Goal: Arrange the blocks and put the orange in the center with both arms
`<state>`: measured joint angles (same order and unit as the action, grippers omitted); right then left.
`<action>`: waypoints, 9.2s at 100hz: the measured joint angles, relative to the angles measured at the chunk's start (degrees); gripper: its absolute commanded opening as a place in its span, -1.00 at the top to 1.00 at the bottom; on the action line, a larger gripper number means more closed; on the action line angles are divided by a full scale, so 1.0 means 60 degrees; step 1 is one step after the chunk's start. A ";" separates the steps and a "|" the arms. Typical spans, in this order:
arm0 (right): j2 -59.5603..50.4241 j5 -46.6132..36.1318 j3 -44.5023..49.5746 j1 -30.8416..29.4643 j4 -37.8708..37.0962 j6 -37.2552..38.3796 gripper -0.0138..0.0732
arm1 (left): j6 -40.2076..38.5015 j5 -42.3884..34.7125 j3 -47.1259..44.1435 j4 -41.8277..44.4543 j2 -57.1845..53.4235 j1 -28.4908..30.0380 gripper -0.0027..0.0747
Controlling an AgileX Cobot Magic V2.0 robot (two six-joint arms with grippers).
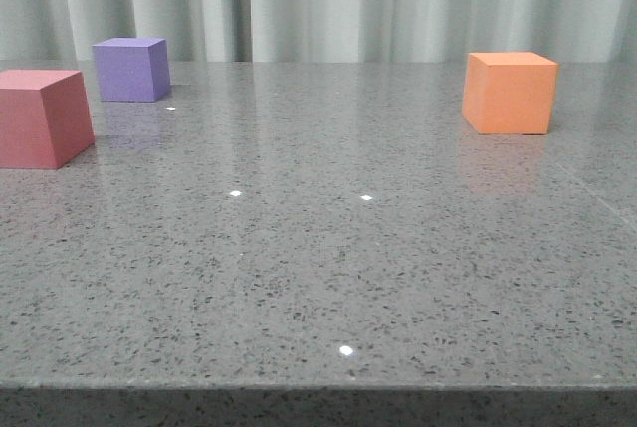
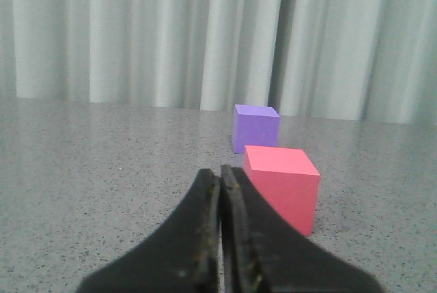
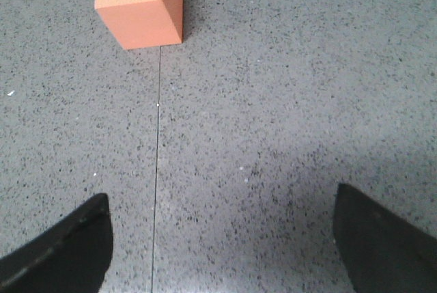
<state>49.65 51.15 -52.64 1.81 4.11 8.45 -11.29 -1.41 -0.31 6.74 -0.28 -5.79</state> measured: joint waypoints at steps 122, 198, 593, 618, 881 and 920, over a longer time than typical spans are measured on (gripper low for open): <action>0.9333 -0.0460 -0.6290 0.1532 0.0028 0.0000 -0.64 | 0.0000 0.0000 0.0000 0.0000 0.0000 0.0000 0.98; 0.9671 0.1032 -0.8875 0.3776 -0.1926 0.3313 -0.10 | 0.0000 -0.0012 0.0000 0.0000 0.0000 0.0000 0.98; -0.4204 -0.5455 0.4152 -0.0688 -0.1016 -0.0930 -0.73 | 0.0000 -0.0012 0.0000 0.0000 0.0000 0.0000 0.98; -0.4898 -0.6074 0.4603 -0.0688 -0.1016 -0.0930 -0.73 | 0.0000 -0.0012 0.0000 0.0000 0.0000 0.0000 0.98; -0.4898 -0.6497 0.4625 -0.0710 -0.1016 -0.0930 0.84 | 0.0000 0.9271 1.0780 -0.0103 0.9280 0.0000 0.98; -0.4898 -0.6497 0.4625 -0.0710 -0.1016 -0.0930 0.84 | 0.0000 0.9307 1.0780 0.0062 0.9436 0.0000 0.39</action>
<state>20.26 12.16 -24.89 -2.45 -1.99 2.87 -11.29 54.43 64.37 7.11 56.33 -5.79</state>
